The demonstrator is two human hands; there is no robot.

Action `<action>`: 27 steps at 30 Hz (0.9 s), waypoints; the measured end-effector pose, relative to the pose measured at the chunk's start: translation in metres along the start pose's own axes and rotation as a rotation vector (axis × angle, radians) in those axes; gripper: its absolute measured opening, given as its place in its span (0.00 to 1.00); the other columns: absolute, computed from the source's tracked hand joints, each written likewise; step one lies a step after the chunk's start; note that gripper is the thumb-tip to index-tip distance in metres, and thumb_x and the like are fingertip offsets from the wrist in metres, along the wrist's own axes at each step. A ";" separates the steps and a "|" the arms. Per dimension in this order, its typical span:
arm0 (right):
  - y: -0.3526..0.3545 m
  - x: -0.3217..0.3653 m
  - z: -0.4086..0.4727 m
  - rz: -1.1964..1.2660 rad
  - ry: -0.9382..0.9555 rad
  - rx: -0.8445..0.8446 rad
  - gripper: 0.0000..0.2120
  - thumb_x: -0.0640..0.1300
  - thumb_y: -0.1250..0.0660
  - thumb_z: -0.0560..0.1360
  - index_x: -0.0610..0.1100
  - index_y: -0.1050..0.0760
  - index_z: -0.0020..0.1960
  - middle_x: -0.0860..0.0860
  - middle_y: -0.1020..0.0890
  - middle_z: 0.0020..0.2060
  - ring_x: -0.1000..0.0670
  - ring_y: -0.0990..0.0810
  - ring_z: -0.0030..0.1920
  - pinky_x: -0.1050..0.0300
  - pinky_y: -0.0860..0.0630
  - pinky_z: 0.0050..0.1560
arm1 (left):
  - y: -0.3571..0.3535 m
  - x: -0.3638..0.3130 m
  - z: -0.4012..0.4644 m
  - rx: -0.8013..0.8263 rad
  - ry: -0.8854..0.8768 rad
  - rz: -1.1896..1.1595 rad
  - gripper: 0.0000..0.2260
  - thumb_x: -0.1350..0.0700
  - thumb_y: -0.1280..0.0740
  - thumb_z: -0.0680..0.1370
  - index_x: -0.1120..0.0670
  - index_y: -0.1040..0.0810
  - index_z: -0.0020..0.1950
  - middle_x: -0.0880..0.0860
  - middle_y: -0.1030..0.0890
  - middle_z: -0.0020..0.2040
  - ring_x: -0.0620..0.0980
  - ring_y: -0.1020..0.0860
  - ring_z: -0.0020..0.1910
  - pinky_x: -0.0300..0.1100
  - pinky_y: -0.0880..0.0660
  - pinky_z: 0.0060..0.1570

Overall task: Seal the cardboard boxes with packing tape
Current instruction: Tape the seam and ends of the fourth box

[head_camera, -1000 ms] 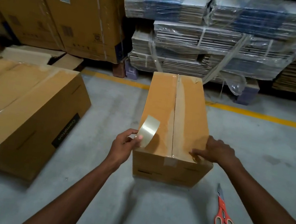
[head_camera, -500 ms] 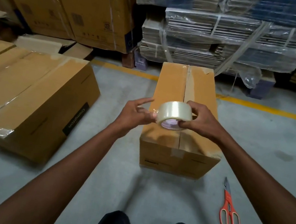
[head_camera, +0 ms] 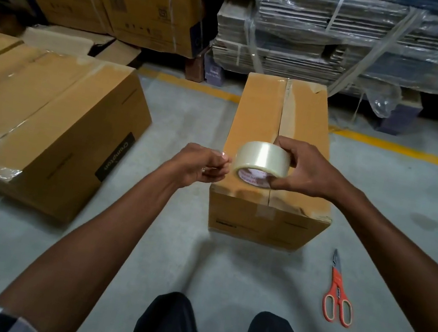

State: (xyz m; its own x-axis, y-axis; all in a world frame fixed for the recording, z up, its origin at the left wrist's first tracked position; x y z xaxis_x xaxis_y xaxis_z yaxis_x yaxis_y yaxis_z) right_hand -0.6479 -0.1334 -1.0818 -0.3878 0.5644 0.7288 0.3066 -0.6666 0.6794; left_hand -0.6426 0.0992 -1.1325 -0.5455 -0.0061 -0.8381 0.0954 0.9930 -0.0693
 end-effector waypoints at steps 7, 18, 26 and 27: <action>0.003 -0.022 -0.033 -0.208 -0.092 0.074 0.19 0.56 0.20 0.62 0.54 0.23 0.48 0.59 0.19 0.42 0.60 0.21 0.43 0.60 0.26 0.36 | 0.035 0.022 0.000 -0.118 0.002 0.164 0.07 0.66 0.31 0.80 0.69 0.18 0.55 0.61 0.18 0.43 0.53 0.18 0.40 0.46 0.16 0.48; 0.043 -0.068 -0.091 -0.368 -0.159 -0.022 0.17 0.52 0.17 0.62 0.52 0.23 0.42 0.56 0.18 0.36 0.55 0.18 0.39 0.58 0.26 0.35 | 0.041 0.065 0.019 -0.453 -0.160 0.280 0.08 0.58 0.27 0.79 0.57 0.14 0.40 0.56 0.14 0.36 0.51 0.17 0.37 0.47 0.15 0.47; 0.031 -0.077 -0.089 -0.375 -0.144 -0.002 0.22 0.59 0.16 0.60 0.54 0.23 0.46 0.56 0.17 0.39 0.54 0.17 0.40 0.54 0.21 0.37 | 0.043 0.082 0.030 -0.453 -0.152 0.385 0.10 0.58 0.29 0.79 0.56 0.14 0.39 0.55 0.15 0.35 0.50 0.17 0.36 0.46 0.15 0.45; 0.032 -0.078 -0.088 -0.377 -0.149 0.000 0.22 0.58 0.17 0.60 0.54 0.23 0.47 0.55 0.17 0.39 0.53 0.17 0.41 0.53 0.21 0.37 | 0.042 0.081 0.030 -0.451 -0.156 0.390 0.10 0.58 0.29 0.79 0.56 0.14 0.39 0.55 0.15 0.36 0.50 0.17 0.36 0.45 0.15 0.45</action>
State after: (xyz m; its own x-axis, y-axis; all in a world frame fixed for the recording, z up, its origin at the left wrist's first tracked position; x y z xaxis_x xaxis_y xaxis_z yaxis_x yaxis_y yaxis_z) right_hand -0.6847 -0.2417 -1.1247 -0.3433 0.8334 0.4331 0.1673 -0.3995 0.9013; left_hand -0.6577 0.1366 -1.2201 -0.4101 0.3845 -0.8270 -0.1164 0.8773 0.4656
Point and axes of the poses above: each hand's wrist, its own z-axis towards the middle knuckle, its own y-axis out of the back of the hand, x = y × z, the point moved 5 cm from there along z, towards the middle knuckle
